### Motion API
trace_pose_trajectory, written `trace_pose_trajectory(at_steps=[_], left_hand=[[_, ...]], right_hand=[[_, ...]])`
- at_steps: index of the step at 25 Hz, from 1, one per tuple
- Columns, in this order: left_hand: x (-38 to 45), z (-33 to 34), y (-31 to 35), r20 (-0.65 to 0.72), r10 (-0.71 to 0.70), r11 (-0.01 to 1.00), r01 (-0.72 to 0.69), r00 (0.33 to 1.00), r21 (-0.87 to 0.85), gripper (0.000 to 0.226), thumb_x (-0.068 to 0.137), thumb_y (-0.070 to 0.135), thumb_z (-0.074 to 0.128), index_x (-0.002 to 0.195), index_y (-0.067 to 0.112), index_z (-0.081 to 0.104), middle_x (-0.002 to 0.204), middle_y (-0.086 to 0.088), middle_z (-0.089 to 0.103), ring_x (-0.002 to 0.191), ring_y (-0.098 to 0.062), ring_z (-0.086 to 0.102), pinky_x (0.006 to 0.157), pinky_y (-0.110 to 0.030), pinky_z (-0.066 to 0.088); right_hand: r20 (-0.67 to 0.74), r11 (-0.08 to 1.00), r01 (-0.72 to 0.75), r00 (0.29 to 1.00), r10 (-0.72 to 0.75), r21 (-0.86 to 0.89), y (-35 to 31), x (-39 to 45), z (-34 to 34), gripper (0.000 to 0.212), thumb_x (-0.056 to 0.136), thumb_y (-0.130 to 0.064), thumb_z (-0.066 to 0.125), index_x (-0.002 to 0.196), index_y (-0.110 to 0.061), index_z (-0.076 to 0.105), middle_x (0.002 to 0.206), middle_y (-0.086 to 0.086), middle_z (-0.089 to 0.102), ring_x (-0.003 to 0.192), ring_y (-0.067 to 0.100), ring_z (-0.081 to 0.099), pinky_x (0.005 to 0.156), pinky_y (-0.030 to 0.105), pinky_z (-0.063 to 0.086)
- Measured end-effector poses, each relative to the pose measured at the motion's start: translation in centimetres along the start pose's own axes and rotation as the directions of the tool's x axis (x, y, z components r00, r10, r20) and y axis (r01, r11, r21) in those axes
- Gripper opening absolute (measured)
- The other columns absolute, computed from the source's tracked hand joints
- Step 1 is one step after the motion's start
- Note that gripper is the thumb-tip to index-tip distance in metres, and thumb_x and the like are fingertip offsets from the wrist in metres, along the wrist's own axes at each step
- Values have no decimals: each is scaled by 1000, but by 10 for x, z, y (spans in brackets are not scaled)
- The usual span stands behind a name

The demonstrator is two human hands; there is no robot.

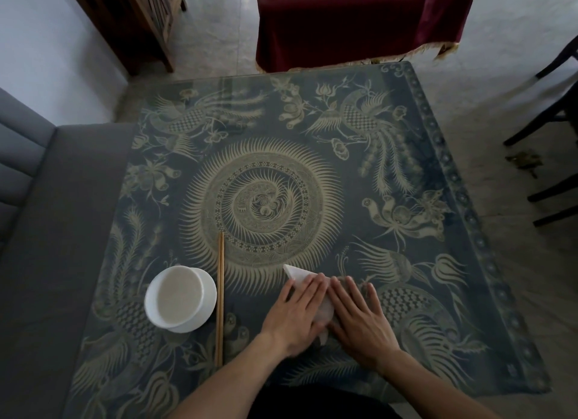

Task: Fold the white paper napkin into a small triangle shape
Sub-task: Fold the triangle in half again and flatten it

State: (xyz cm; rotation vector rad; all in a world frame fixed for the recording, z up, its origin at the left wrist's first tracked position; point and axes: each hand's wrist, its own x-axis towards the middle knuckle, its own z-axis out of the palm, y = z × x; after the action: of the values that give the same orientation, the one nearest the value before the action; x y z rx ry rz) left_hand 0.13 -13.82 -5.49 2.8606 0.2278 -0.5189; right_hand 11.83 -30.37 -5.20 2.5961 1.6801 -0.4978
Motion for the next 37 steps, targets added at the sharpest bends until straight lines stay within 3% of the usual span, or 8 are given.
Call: trace_pose_trajectory(at_steps=[5,10,16,20,25,29,37], left_hand=[[-8,-5,-37,32,-128,991,126,991,53,68,96,56,-6,151,18,-19,159,3,-26,145,-15,-27,119,-50,-14],[-15,-14,-51,33,-187,977,183,982,106,68,98,54,0,151,15,-18,159,1,-27,145,-19,-28,118,-54,-11],[-8,-14,-21,7,21,999,-21,1000,37,69,103,53,12,154,16,-15,160,1,-27,145,-15,-28,120,-49,-11],[-4,-8,-23,40,-42,998,40,998,42,67,104,51,14,154,16,-13,160,2,-26,146,-14,-24,120,-51,-4],[-1,-2,-31,54,-45,998,42,998,51,78,99,62,19,154,18,-15,159,5,-28,145,-12,-27,120,-52,-8],[-1,-3,-38,68,-73,997,72,995,23,92,91,75,20,151,20,-23,156,6,-35,141,-10,-35,117,-52,-16],[-3,-11,-53,93,-94,995,89,991,52,107,80,88,16,148,18,-28,157,0,-36,142,-15,-36,116,-55,-16]], right_hand=[[44,1000,-2,999,2,0,5,0,0,68,98,-59,24,153,-19,28,161,1,23,147,30,18,111,59,14],[64,1000,-10,998,10,-4,5,1,-1,69,97,-61,23,153,-21,26,161,2,22,147,31,16,111,59,13],[42,996,-82,996,81,30,-7,7,-2,78,97,-62,27,155,-13,13,163,10,8,150,30,4,113,60,10],[74,985,-159,985,154,66,-11,12,-1,82,95,-69,21,155,-13,12,163,3,6,150,26,-1,115,58,4],[113,990,-118,988,109,78,-2,10,2,106,81,-86,29,155,-14,10,164,4,3,149,27,-7,115,57,4],[158,988,-135,980,121,80,3,9,3,129,65,-98,28,154,-12,-6,162,9,-15,147,30,-20,116,57,-5],[171,986,-139,978,121,95,4,12,3,142,53,-105,24,152,-12,-15,159,9,-26,144,29,-30,115,58,-15]])
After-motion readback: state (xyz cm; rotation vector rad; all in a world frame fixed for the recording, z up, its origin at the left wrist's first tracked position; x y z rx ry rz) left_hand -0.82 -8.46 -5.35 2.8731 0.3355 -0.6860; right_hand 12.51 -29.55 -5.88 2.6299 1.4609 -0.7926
